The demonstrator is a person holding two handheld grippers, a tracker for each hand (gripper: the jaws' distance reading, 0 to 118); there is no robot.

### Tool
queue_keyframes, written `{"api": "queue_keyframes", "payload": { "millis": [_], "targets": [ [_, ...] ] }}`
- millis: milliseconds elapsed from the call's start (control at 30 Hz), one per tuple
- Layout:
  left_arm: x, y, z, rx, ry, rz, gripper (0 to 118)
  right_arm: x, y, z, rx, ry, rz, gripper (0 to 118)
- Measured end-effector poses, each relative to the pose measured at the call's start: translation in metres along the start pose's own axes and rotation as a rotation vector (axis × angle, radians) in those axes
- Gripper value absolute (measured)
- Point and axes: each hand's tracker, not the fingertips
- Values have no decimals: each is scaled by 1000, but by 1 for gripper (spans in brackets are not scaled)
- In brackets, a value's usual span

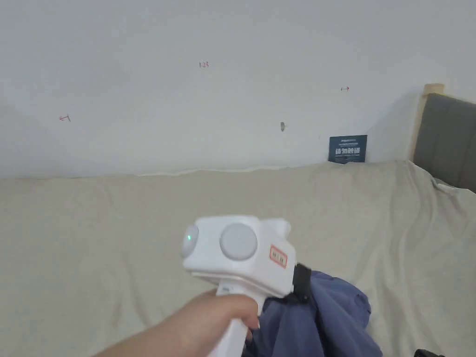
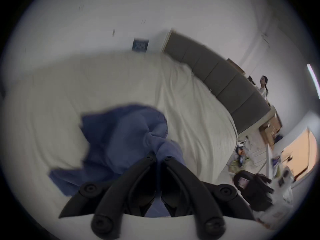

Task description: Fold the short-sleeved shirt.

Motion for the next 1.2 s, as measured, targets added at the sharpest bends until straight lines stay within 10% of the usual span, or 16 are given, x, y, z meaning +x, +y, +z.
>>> {"api": "queue_keyframes", "payload": {
  "millis": [100, 133, 200, 567, 767, 800, 867, 900, 1200],
  "targets": [
    [-17, -13, -42, -79, 10, 126, 24, 7, -4, -3, -13, -25, 4, 0],
    [-19, -16, -51, -89, 25, 117, 66, 9, -5, -5, -19, -30, 5, 0],
    [-26, -22, -56, -79, 11, 97, 109, 13, -8, -8, -31, -32, -1, 0],
    [-33, -40, 54, 137, 101, 36, 111, -1, -11, -12, -74, 22, 31, 0],
    [-33, -108, 166, 493, 247, -23, 103, -8, -4, -1, -47, 19, 59, 0],
    [-33, -121, 179, 543, 296, -30, 89, -9, -4, 1, -43, 19, 58, 0],
    [-35, -150, 201, 655, 395, -22, 16, -12, -3, 4, -29, 16, 58, 0],
    [-43, -166, 208, 687, 460, -7, 0, -13, -4, 7, -17, 12, 59, 0],
    [-105, -265, 219, 671, 597, 370, 0, -29, -12, 30, 96, 5, 79, 0]
  ]
}}
